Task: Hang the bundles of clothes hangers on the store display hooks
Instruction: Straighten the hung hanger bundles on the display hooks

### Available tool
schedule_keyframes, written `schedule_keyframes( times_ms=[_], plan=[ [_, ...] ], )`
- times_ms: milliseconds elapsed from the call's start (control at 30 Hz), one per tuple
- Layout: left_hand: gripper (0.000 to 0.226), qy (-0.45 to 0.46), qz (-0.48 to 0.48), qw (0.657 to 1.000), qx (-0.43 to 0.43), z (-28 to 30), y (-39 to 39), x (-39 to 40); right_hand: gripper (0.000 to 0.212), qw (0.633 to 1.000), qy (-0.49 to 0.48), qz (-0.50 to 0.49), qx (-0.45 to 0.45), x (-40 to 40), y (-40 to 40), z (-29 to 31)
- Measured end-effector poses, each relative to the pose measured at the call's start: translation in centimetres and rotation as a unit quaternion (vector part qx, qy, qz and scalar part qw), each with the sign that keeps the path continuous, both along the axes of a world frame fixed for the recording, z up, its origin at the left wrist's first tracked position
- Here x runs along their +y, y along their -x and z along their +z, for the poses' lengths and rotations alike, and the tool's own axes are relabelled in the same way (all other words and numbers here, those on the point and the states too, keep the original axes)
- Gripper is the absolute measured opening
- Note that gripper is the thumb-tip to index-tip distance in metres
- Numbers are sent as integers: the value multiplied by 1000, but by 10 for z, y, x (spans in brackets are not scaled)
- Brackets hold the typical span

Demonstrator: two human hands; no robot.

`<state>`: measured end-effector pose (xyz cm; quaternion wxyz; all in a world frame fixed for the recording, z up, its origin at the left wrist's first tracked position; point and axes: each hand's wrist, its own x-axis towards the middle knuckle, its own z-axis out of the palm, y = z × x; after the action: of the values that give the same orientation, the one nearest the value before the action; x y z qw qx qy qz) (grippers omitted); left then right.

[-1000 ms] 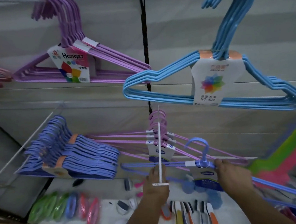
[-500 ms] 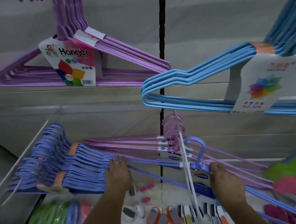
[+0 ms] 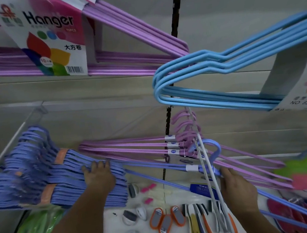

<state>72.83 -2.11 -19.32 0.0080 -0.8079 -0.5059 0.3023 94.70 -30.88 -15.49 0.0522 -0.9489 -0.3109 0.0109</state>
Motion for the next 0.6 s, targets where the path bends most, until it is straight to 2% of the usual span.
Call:
schedule_keyframes(
  times_ms=[167,300,367,433,533,600],
  plan=[
    [56,4,5,999,37,2,19,-12,17,999,-30,16,-8,-4,0,-1],
    [60,-12,28,999,8,-2,29,-34,38,996,-67,55,-15,-8,1,-5],
    [61,-25,30,998,-58,2,14,-49,35,996,-68,51,-7,-11,1,-5],
    [61,-57,13,984,-170,12,-13,-65,32,997,-69,42,-2,-17,2,-5],
    [63,-73,-68,935,-341,29,-61,-92,26,996,-82,39,-24,-22,-3,3],
    [65,-55,-145,917,-368,40,-86,-108,28,994,-96,52,-28,-19,-6,12]
  ],
)
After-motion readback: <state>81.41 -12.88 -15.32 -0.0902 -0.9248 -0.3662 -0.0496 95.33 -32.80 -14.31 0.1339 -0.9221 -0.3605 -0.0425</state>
